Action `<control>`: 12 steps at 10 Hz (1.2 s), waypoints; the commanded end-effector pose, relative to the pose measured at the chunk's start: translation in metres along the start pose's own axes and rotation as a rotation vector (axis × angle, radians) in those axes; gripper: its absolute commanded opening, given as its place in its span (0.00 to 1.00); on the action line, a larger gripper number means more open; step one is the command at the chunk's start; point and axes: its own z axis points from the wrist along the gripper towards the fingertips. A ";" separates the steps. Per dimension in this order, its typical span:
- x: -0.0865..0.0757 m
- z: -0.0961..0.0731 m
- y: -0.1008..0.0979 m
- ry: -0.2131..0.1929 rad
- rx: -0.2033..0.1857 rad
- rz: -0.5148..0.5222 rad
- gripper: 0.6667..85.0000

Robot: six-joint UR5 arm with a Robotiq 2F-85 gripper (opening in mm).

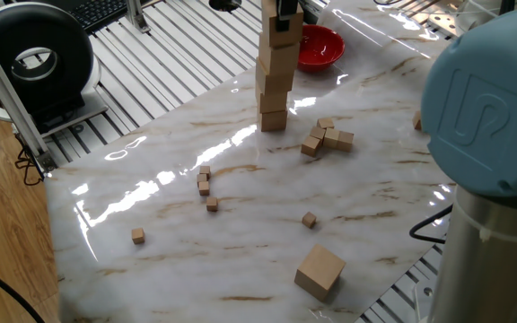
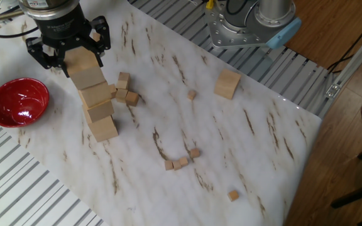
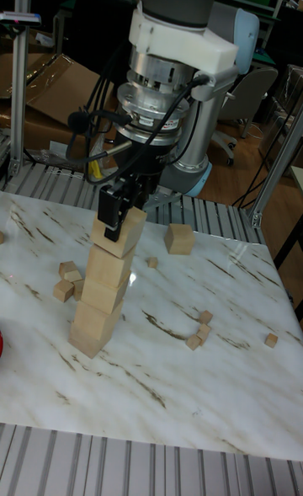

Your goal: Stack the blocks in a vertical line of five

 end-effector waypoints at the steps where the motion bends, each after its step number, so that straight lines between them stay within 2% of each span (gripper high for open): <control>1: -0.002 -0.001 0.000 -0.009 -0.001 -0.007 0.45; 7: -0.009 -0.001 0.004 -0.030 -0.014 -0.003 0.45; 12: -0.007 0.000 0.003 -0.025 -0.011 0.000 0.45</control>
